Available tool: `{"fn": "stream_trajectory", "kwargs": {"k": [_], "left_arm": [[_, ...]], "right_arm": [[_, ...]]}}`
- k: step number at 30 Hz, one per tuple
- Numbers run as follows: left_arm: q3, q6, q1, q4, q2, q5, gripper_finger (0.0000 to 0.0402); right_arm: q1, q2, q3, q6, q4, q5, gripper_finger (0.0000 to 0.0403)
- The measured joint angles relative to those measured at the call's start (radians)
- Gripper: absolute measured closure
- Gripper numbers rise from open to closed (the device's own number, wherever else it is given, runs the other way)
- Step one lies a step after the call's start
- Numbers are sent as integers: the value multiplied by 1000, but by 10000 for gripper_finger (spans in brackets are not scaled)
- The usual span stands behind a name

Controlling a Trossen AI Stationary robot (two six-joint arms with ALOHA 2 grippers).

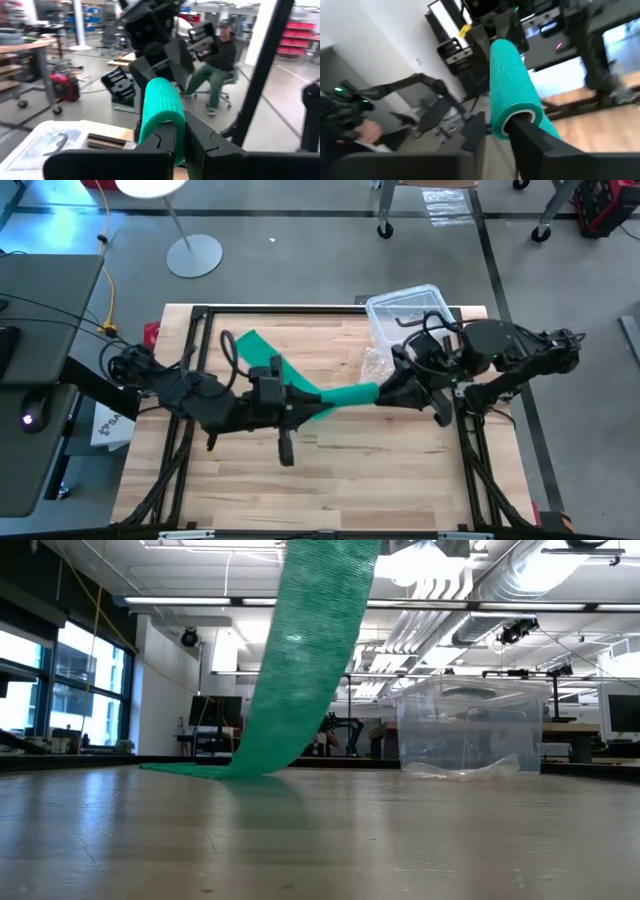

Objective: Roll bandage
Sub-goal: Roll the green bandage

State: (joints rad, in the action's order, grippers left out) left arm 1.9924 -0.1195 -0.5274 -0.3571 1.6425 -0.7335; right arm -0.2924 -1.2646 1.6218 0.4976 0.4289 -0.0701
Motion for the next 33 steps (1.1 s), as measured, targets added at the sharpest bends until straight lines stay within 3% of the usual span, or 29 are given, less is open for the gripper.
{"fn": "stream_trajectory", "kwargs": {"k": [7,16,20,28,33], "left_arm": [[4,-103,-45,-9,-79,-99,394],[4,-278,-141,12,-165,-286,394],[3,-453,-163,-18,-159,-350,394],[-20,-938,-153,-249,-130,-370,394],[-85,-1089,-154,-243,-133,-370,394]], "right_arm": [[-18,-3,-1,-170,5,63,225],[-85,-8,-2,-411,-71,259,218],[-111,-12,-1,-544,-151,311,217],[-129,-30,0,-717,-179,326,205],[-129,-60,0,-771,-174,326,177]]}}
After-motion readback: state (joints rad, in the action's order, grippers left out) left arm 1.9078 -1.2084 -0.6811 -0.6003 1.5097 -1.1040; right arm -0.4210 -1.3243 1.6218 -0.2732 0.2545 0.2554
